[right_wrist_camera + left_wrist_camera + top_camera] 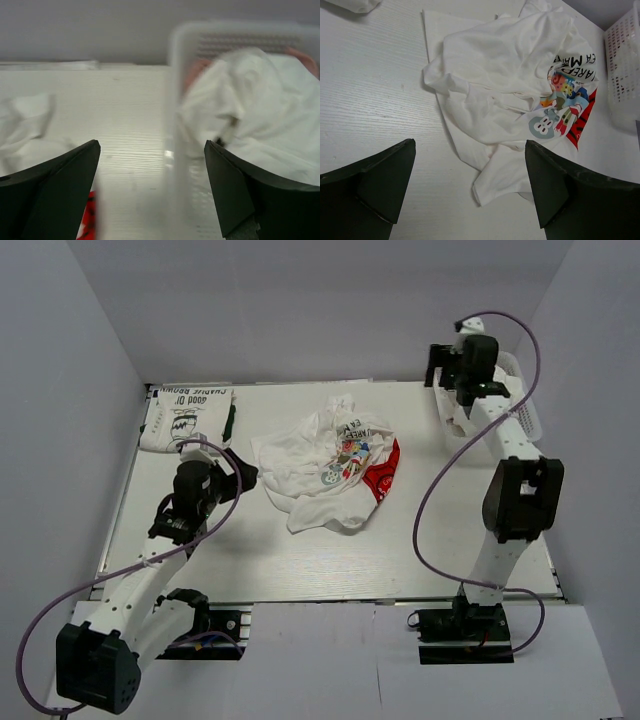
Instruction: Fold and stack the t-shirts
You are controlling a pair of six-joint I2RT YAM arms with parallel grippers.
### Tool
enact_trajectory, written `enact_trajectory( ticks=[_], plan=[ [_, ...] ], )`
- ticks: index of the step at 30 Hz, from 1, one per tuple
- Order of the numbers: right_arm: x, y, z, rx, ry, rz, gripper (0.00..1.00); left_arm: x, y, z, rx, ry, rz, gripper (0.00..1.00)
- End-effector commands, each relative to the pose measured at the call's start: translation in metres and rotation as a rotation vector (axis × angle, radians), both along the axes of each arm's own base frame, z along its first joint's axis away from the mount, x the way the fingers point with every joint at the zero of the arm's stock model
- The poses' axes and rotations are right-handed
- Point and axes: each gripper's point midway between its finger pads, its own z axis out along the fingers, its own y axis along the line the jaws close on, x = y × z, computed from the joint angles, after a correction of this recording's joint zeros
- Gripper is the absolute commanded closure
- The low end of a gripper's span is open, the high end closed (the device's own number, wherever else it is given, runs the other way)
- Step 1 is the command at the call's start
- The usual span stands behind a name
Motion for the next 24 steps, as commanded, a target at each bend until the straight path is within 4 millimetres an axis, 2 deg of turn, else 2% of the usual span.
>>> enact_trajectory(
  ticks=[1, 2, 3, 4, 5, 6, 9, 10, 12, 14, 15, 16, 17, 18, 19, 20, 22, 23, 24],
  plan=[
    [-0.047, 0.114, 0.065, -0.004, -0.139, 0.378, 0.1, -0.005, 0.0, 0.021, 0.013, -0.039, -0.03, 0.0],
    [-0.054, 0.126, 0.054, -0.005, -0.12, 0.409, 0.1, -0.005, 0.002, 0.024, 0.014, -0.052, -0.018, 0.0],
    [-0.065, 0.15, 0.053, -0.006, -0.12, 0.458, 0.1, -0.008, -0.001, 0.024, 0.015, -0.049, -0.029, 0.0],
    [-0.072, 0.159, 0.038, -0.018, -0.091, 0.495, 0.1, -0.011, 0.0, 0.024, 0.013, -0.053, -0.029, 0.0],
    [-0.073, 0.165, 0.032, -0.022, -0.08, 0.502, 0.1, -0.011, -0.002, 0.029, 0.004, -0.071, -0.041, 0.0],
    [-0.08, 0.185, 0.021, -0.028, -0.055, 0.543, 0.1, -0.014, -0.004, 0.025, -0.012, -0.063, -0.048, 0.0],
    [-0.086, 0.213, -0.008, -0.033, 0.004, 0.597, 0.1, -0.022, -0.007, 0.025, -0.033, -0.074, -0.069, 0.0],
    [-0.084, 0.225, -0.02, -0.036, 0.029, 0.597, 0.1, -0.026, -0.008, 0.018, -0.035, -0.064, -0.08, 0.0],
    [-0.085, 0.233, -0.028, -0.039, 0.052, 0.567, 0.1, -0.03, -0.005, 0.018, -0.04, -0.066, -0.066, 0.0],
    [-0.08, 0.239, -0.052, -0.042, 0.082, 0.508, 0.1, -0.033, 0.0, 0.021, -0.042, -0.072, -0.036, 0.0],
    [-0.078, 0.243, -0.054, -0.04, 0.085, 0.508, 0.1, -0.034, 0.002, 0.019, -0.037, -0.064, -0.028, 0.0],
    [-0.079, 0.249, -0.081, -0.029, 0.154, 0.501, 0.1, -0.036, 0.003, 0.018, -0.038, -0.068, -0.028, 0.0],
    [-0.069, 0.255, -0.065, -0.018, 0.122, 0.502, 0.15, -0.036, 0.003, 0.019, -0.042, -0.083, -0.028, 0.0],
    [-0.068, 0.259, -0.07, -0.02, 0.136, 0.508, 0.16, -0.036, 0.003, 0.019, -0.042, -0.083, -0.028, 0.0],
    [-0.072, 0.268, -0.092, -0.035, 0.186, 0.522, 0.18, -0.036, 0.003, 0.019, -0.042, -0.083, -0.028, 0.0],
    [-0.062, 0.265, -0.083, -0.064, 0.158, 0.475, 0.21, -0.035, 0.005, 0.019, -0.038, -0.084, -0.018, 0.0],
    [-0.058, 0.265, -0.091, -0.117, 0.158, 0.429, 0.37, -0.036, 0.01, 0.018, -0.043, -0.061, 0.024, 0.0],
    [-0.053, 0.261, -0.085, -0.142, 0.139, 0.398, 0.44, -0.035, 0.013, 0.02, -0.037, -0.061, 0.038, 0.0],
    [-0.049, 0.258, -0.078, -0.161, 0.124, 0.369, 0.58, -0.036, 0.015, 0.018, -0.04, -0.052, 0.052, 0.0]
  ],
)
